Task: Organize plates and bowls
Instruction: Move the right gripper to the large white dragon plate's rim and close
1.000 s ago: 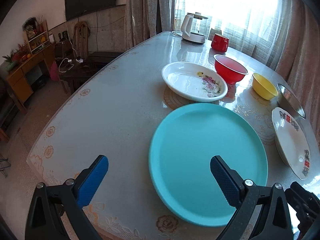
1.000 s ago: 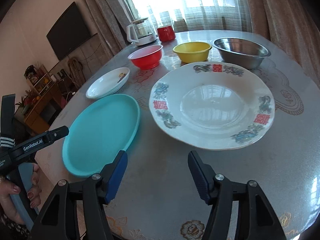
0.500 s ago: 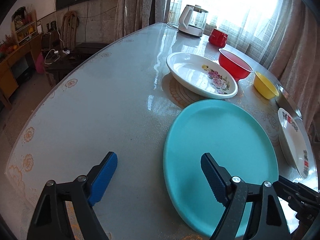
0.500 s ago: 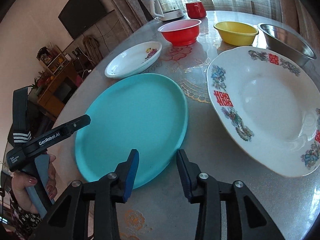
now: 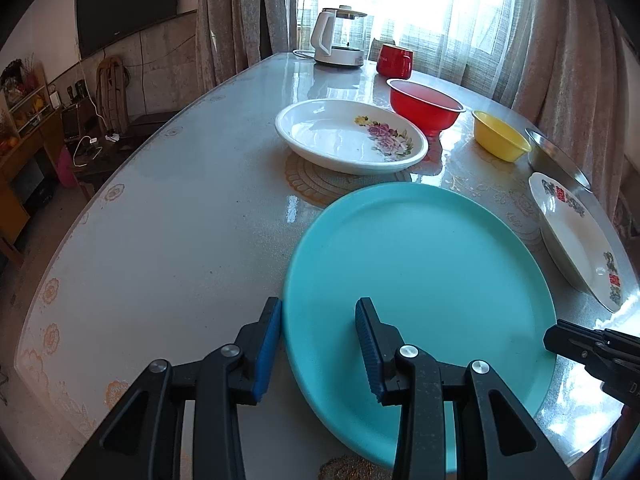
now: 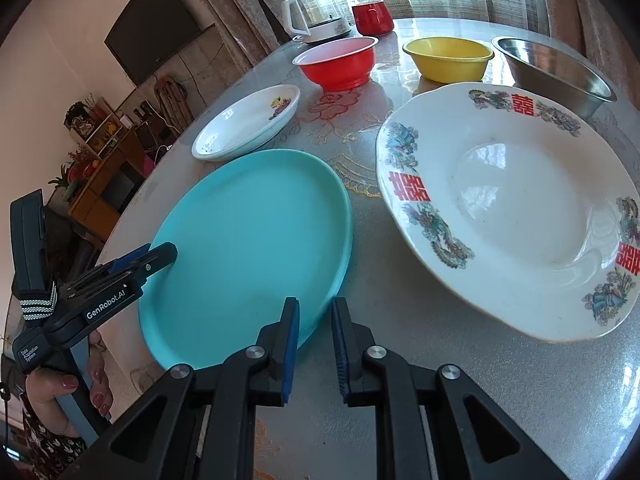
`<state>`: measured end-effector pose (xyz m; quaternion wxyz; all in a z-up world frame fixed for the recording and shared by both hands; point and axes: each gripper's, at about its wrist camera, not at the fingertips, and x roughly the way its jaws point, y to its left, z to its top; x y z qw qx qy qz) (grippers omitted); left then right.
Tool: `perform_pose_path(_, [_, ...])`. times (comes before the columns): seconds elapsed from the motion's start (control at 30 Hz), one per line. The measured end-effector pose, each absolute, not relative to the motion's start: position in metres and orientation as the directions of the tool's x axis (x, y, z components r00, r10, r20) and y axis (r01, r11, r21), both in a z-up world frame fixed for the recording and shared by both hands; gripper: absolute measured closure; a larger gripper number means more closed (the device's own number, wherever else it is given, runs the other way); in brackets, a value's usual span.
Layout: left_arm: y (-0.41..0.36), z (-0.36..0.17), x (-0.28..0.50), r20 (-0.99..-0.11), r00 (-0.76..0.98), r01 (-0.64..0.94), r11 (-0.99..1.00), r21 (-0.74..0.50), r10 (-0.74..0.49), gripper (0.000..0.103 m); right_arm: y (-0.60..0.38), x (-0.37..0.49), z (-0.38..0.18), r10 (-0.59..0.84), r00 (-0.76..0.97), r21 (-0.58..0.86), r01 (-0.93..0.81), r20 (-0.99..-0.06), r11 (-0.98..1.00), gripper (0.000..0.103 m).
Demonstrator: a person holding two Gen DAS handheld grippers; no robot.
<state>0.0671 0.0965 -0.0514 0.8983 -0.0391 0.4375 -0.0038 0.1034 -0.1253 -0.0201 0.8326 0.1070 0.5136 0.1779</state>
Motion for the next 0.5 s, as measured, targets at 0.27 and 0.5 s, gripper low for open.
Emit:
perform_pose_path(0.27, [0.073,-0.051,0.062,-0.788,0.613,0.009,0.997,-0.071,-0.062,0.065,-0.153,0.097,-0.021,0.416,0.405,0.394,-0.141,-0.814,0.908,0.087])
perform_pose_path(0.5, [0.069,-0.051,0.061,-0.790,0.610,-0.007,0.997,-0.083,-0.061,0.061,-0.161,0.094,-0.021,0.429,0.424,0.419,-0.122,-0.797,0.900,0.086])
